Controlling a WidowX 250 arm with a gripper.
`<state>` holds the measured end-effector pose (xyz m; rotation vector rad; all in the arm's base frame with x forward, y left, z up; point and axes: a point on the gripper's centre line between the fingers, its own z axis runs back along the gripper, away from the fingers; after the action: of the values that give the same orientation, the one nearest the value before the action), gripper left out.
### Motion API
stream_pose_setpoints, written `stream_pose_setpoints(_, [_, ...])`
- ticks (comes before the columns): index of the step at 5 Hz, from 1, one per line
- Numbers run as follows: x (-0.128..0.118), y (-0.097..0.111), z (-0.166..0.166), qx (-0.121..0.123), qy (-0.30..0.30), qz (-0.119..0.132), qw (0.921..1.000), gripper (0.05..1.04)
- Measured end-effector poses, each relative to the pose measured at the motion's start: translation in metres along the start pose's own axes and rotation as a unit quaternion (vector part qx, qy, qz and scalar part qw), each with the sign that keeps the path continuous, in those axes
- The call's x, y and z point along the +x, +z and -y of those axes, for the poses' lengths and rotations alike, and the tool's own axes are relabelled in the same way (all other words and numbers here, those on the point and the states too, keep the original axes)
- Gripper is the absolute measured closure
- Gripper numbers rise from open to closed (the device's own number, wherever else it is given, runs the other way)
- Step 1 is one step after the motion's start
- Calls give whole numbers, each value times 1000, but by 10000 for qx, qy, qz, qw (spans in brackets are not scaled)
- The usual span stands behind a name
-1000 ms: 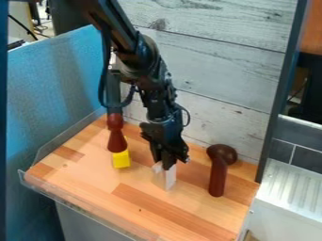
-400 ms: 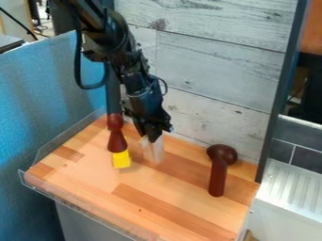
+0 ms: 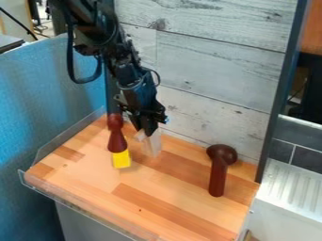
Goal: Put the arch to the side of red cheese
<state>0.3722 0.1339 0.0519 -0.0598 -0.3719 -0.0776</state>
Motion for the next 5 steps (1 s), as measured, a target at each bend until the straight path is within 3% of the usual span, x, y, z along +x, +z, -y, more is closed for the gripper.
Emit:
stream_pose_setpoints(1, [9,0,-6,83,-90,93,9999,894])
stream_pose_setpoints(4, [18,-50,-12,176,-129,-330,9992,894])
stream_pose_setpoints(5, [25,-52,-18,250,-48,-354,9990,835])
